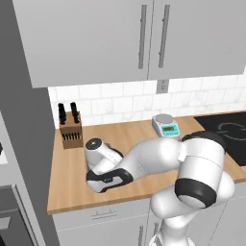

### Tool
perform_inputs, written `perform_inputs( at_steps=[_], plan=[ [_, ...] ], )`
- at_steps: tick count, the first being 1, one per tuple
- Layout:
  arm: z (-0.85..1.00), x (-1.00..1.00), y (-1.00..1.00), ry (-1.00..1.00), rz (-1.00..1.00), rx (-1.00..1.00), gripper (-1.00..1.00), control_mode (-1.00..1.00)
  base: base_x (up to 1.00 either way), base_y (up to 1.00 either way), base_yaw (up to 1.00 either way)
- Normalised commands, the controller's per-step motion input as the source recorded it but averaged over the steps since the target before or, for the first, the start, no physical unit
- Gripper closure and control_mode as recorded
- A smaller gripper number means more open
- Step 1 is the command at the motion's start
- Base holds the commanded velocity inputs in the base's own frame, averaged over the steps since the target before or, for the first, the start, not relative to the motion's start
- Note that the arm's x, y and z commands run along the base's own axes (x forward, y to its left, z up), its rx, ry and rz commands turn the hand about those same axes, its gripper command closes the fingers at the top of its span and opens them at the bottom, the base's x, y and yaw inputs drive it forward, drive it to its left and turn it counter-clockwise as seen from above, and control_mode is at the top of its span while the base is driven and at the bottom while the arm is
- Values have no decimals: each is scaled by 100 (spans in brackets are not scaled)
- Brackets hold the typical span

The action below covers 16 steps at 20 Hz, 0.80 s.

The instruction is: Take the meat container that has the fish and place it on the second highest rack of the freezer. Then take the vegetable container that has the bell pepper and tomato and place it on the highest rack of the freezer.

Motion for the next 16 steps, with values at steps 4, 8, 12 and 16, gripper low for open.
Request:
perform_inputs(
  at_steps=[4,8,12,16],
  plan=[
    [37,-12,-2,0,6,0,100,-100,0,0,0],
    [83,-26,-24,-1,17,0,100,-100,0,0,0],
    [64,-35,-38,0,13,-1,100,-100,0,0,0],
    [44,-49,-76,1,1,-6,100,-100,0,0,0]
  ],
)
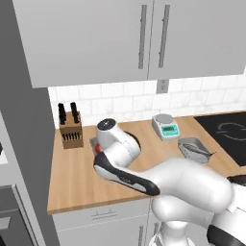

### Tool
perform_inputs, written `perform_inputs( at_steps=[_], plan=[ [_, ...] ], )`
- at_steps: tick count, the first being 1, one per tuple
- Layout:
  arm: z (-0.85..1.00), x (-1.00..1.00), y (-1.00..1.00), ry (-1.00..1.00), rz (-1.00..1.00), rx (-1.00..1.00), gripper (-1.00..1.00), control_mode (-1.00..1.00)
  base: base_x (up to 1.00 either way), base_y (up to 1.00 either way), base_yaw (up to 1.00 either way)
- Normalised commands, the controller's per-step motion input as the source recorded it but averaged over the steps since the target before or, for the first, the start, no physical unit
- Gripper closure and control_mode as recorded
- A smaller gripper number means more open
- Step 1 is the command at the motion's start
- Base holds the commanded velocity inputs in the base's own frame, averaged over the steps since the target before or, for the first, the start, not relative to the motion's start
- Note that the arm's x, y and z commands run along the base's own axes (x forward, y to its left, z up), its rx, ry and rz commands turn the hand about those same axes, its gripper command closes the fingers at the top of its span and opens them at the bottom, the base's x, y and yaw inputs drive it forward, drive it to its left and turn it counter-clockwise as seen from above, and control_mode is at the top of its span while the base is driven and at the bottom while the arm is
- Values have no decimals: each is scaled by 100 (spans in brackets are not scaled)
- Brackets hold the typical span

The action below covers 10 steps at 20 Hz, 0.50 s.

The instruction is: Take the meat container that has the fish and place it on the second highest rack of the freezer. Then take the vegetable container that has the bell pepper and tomato and place it on the highest rack of the freezer.

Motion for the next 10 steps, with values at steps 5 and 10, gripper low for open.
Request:
perform_inputs(
  at_steps=[5,10],
  plan=[
    [53,-19,-100,0,0,-5,100,-100,0,0,0],
    [32,-21,-99,-1,1,-4,100,-100,0,0,0]
  ],
)
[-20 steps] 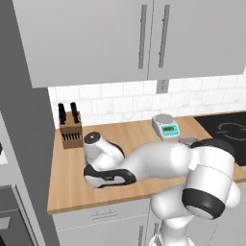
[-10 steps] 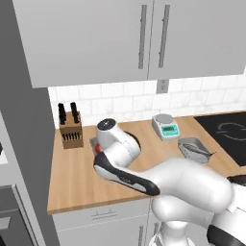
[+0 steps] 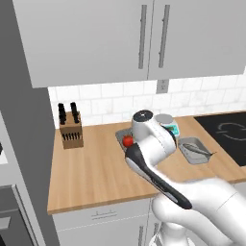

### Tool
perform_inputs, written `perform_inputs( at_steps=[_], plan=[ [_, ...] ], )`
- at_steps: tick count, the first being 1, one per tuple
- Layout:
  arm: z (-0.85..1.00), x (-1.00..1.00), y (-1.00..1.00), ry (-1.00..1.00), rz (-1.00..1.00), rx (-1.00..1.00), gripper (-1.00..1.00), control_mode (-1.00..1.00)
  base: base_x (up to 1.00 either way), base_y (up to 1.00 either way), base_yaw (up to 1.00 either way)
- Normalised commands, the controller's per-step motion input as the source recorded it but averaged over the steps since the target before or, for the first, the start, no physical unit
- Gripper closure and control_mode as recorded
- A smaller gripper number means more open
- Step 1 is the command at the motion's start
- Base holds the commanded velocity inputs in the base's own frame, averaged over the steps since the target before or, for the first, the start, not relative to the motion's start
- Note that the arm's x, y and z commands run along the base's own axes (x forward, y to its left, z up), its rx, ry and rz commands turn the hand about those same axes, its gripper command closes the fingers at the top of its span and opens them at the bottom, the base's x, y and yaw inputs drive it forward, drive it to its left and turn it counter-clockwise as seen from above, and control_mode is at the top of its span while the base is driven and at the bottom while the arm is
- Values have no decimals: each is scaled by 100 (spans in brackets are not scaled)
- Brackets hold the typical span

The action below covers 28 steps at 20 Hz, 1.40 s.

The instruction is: Take the meat container that has the fish and place it on the second highest rack of the freezer. Then take the vegetable container that has the bell pepper and tomato and place it on the highest rack of the freezer.

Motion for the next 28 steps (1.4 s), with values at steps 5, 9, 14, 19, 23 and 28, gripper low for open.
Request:
perform_inputs(
  at_steps=[5,9,14,19,23,28],
  plan=[
    [62,-42,-90,-11,12,0,100,-100,0,0,0],
    [44,-39,-36,-6,31,0,100,-100,0,0,0],
    [33,-12,1,3,19,0,100,-100,0,0,0],
    [66,0,1,7,0,0,100,-100,0,0,0],
    [26,0,-2,2,0,0,100,-100,0,0,0],
    [0,0,-2,0,0,0,100,100,-14,0,1]
  ],
)
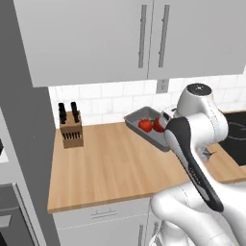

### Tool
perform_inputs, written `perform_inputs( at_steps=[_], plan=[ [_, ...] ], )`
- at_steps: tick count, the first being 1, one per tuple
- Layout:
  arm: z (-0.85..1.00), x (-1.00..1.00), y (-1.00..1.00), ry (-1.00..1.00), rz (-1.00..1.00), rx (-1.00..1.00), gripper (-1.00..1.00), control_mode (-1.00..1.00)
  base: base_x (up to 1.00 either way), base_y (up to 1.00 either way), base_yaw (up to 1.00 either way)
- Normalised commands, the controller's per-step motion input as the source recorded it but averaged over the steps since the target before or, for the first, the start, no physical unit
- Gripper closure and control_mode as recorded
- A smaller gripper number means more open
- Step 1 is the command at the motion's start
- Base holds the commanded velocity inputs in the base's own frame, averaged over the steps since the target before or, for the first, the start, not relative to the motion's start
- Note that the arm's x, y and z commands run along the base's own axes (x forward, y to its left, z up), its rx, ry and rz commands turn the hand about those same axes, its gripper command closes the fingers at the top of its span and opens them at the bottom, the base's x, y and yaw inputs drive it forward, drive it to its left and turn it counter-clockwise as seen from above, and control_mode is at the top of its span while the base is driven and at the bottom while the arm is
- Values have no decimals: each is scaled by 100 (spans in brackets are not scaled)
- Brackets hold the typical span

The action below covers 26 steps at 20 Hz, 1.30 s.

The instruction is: Take the meat container that has the fish and place it on the second highest rack of the freezer. Then take the vegetable container that has the bell pepper and tomato and place it on the highest rack of the freezer.

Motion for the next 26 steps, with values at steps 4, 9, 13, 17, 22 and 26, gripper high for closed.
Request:
perform_inputs(
  at_steps=[4,9,13,17,22,26],
  plan=[
    [0,0,0,0,0,0,100,100,-91,9,-13],
    [0,0,0,0,0,0,100,100,-99,21,-22],
    [0,0,0,0,0,0,100,100,-21,93,-38],
    [0,0,0,0,0,0,100,100,7,92,-49],
    [0,0,0,0,0,0,100,100,-62,4,-36],
    [0,0,0,0,0,0,100,100,-100,17,-8]
  ],
)
